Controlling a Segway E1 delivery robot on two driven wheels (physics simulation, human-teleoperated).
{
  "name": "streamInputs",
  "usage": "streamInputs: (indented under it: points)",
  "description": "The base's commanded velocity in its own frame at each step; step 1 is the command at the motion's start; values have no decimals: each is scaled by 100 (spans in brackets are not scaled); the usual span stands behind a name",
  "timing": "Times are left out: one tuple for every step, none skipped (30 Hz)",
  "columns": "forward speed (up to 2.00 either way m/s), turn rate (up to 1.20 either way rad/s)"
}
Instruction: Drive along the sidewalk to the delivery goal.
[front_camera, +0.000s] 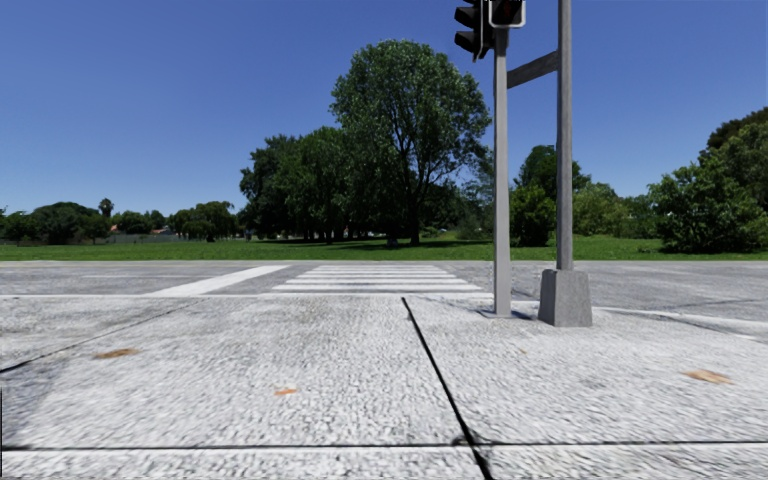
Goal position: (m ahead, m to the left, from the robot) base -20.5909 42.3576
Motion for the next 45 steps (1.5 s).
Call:
streamInputs:
  points:
    - [200,0]
    - [200,0]
    - [200,0]
    - [200,0]
    - [200,0]
    - [200,0]
    - [200,0]
    - [200,0]
    - [200,0]
    - [200,0]
    - [200,0]
    - [200,22]
    - [200,48]
    - [200,73]
    - [200,120]
    - [200,120]
    - [200,120]
    - [200,120]
    - [200,120]
    - [200,120]
    - [200,120]
    - [200,120]
    - [200,120]
    - [200,120]
    - [200,120]
    - [200,120]
    - [200,120]
    - [200,120]
    - [200,120]
    - [200,120]
    - [200,120]
    - [200,120]
    - [200,120]
    - [200,120]
    - [200,120]
    - [200,120]
    - [200,120]
    - [200,120]
    - [200,120]
    - [200,120]
    - [200,120]
    - [200,120]
    - [200,120]
    - [200,120]
    - [200,118]
